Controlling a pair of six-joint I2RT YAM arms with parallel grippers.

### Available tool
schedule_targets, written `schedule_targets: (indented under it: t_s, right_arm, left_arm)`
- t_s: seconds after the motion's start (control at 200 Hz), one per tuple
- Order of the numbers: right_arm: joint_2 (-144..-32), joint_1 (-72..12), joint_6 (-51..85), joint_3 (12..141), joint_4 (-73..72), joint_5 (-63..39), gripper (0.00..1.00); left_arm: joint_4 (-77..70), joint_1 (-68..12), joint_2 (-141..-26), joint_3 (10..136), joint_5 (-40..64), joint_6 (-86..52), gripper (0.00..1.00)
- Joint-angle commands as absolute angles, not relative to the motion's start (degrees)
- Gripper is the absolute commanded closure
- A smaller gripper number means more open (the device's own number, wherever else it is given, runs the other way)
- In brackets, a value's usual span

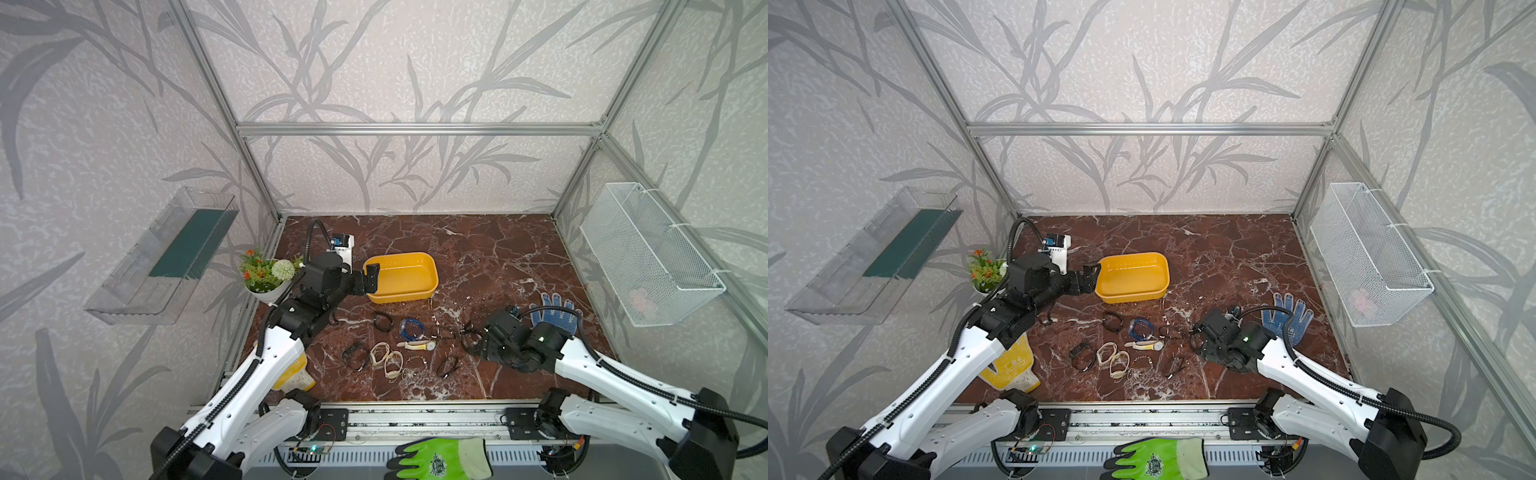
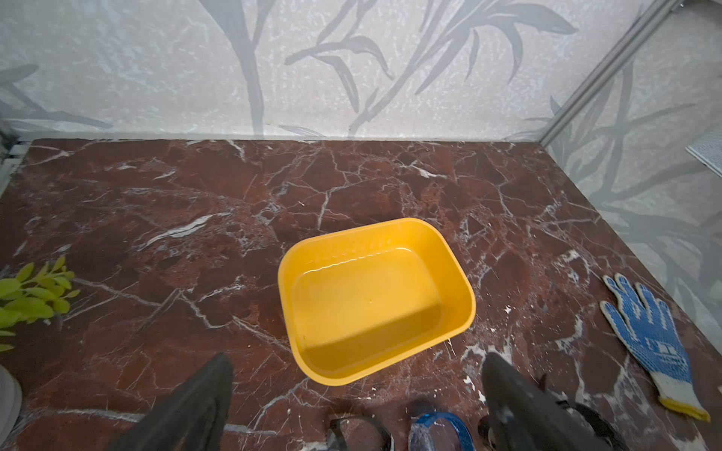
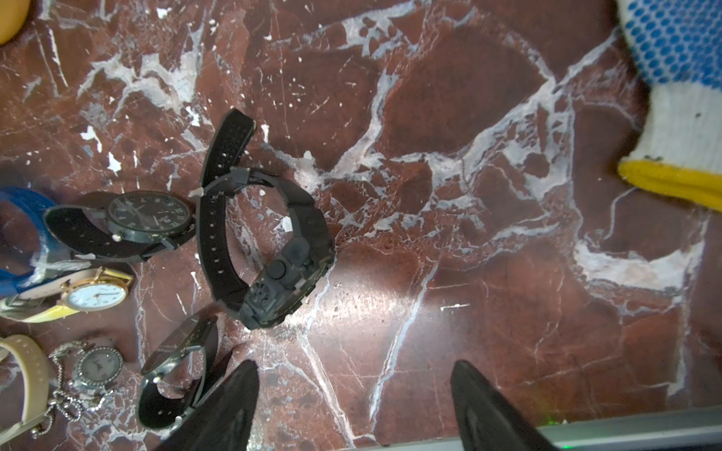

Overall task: Put the watch into the storage box
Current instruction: Pick up the watch at the center of the board.

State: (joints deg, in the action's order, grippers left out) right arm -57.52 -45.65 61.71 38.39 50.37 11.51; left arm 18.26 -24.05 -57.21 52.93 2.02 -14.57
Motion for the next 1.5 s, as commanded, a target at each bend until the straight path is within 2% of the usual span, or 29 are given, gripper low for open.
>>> schedule_targets:
  t_s: [0.0,0.2,0.375,0.59,0.8,0.96,1.205,1.25,1.285,1.495]
  right_arm:
    - [-58.3,-46.1,66.1,38.2,48.4,12.2,0.22]
    - [-61.8,-46.2,66.4,38.2,44.9,11.8,0.23]
    - [-65.8,-46.2,66.1,38.0,40.7,13.3,0.31]
    - [-73.9,-46.2,65.6,40.2,38.4,11.4,0.38]
    - [-77.0,-46.1,65.0,40.6,36.6,12.9,0.43]
    - [-79.9,-46.1,64.5,41.0,35.7,14.4,0.51]
    - [-83.2,-45.5,60.8,42.0,33.6,15.6,0.69]
    - [-84.0,-45.4,59.8,42.5,33.5,15.5,0.81]
    - [-84.5,-45.4,59.2,42.8,33.5,15.6,1.00]
    - [-84.8,-45.2,54.8,45.8,36.0,16.8,1.00]
  left_arm:
    - [24.5,-25.7,-57.5,53.9,5.0,-9.3,0.03]
    - [19.2,-27.5,-52.6,47.5,8.2,-8.2,0.02]
    - [19.2,-29.6,-51.5,46.5,8.9,-7.1,0.02]
    - [19.0,-33.6,-52.2,46.0,18.2,-4.0,0.02]
    - [20.7,-37.8,-54.9,46.4,14.7,-2.6,0.02]
    - [18.8,-40.5,-56.0,45.7,12.8,-3.7,0.02]
    - [15.8,-45.7,-56.3,43.8,10.1,-3.3,0.02]
    - [15.4,-46.1,-56.3,43.4,10.4,-3.1,0.02]
    - [15.4,-46.4,-56.2,43.3,10.9,-2.8,0.02]
    - [16.6,-46.6,-54.8,43.2,9.3,-2.0,0.02]
